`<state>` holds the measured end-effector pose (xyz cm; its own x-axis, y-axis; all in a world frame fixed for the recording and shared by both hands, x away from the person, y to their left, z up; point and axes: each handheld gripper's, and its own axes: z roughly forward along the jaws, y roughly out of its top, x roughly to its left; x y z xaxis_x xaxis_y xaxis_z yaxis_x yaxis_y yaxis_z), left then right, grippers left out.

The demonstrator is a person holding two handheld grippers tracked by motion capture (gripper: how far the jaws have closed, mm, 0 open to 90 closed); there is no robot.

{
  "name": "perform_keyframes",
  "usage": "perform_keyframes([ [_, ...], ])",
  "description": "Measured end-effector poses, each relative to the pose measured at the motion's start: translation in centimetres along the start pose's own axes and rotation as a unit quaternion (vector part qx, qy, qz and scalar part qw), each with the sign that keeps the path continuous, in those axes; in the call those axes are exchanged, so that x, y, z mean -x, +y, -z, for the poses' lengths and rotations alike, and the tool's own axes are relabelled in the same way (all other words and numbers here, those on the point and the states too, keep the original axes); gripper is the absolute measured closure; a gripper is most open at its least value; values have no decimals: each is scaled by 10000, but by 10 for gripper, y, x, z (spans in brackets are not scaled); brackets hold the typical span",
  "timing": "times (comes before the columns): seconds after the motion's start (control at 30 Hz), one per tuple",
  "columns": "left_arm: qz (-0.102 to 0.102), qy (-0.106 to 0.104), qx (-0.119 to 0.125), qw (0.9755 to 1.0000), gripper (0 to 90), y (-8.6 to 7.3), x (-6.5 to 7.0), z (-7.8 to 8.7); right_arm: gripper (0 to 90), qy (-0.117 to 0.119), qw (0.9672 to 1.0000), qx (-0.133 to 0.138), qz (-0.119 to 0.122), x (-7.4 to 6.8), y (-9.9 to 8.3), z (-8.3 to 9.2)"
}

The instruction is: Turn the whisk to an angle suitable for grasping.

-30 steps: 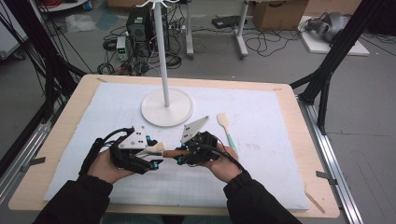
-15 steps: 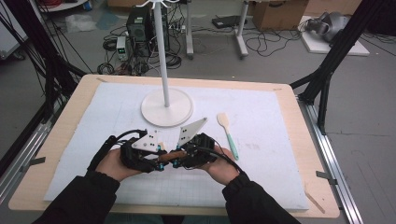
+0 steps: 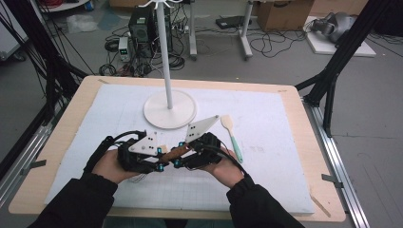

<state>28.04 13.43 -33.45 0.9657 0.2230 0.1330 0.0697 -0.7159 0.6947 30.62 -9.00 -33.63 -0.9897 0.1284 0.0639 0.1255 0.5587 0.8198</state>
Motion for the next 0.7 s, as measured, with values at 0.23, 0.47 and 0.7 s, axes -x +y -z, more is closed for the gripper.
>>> perform_keyframes([
  [0.23, 68, 202, 7, 9998, 708, 0, -3, 4, 605, -12, 9991, 392, -184, 2, 2, 10],
  [0.47, 169, 352, 139, 9991, 708, 6, -4, 6, 631, -182, 9981, 446, -390, 1, 9, 11],
  [0.7, 197, 394, 180, 9989, 709, 10, -5, 7, 709, 30, 9955, 615, -725, 8, 14, 14],
])
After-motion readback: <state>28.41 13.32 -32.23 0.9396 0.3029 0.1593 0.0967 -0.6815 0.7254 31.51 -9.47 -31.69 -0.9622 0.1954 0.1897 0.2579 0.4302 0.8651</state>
